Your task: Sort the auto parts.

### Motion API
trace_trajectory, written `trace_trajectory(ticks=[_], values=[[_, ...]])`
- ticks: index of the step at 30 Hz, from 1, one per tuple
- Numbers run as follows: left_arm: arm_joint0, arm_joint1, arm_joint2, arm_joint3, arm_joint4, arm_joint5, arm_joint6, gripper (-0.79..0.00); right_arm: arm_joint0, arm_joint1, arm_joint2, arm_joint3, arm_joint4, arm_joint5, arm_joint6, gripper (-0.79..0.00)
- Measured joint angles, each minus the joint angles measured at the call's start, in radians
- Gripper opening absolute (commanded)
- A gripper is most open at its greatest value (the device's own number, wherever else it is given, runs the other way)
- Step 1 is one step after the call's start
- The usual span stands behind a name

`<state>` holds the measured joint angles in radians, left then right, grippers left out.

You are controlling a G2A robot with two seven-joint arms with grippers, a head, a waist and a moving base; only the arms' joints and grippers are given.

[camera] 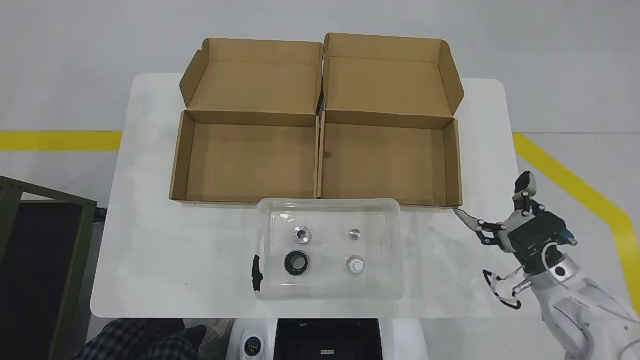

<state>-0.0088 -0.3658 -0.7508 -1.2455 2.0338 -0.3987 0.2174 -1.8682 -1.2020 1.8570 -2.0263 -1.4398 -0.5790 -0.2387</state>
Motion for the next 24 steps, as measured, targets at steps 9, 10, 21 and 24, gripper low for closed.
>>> trace_trajectory(ticks=[9,10,21,24], values=[[0.000,0.000,0.000,0.000,0.000,0.000,0.000,0.000,0.077,0.023,-0.061,-0.012,0.031,-0.285,0.124,0.000],[0.000,0.000,0.000,0.000,0.000,0.000,0.000,0.000,0.089,0.026,-0.070,-0.014,0.027,-0.317,0.133,0.000],[0.000,0.000,0.000,0.000,0.000,0.000,0.000,0.000,0.207,0.078,-0.263,-0.020,0.037,-0.433,0.269,0.000],[0.000,0.000,0.000,0.000,0.000,0.000,0.000,0.000,0.243,0.103,-0.318,-0.018,0.075,-0.433,0.315,0.000]])
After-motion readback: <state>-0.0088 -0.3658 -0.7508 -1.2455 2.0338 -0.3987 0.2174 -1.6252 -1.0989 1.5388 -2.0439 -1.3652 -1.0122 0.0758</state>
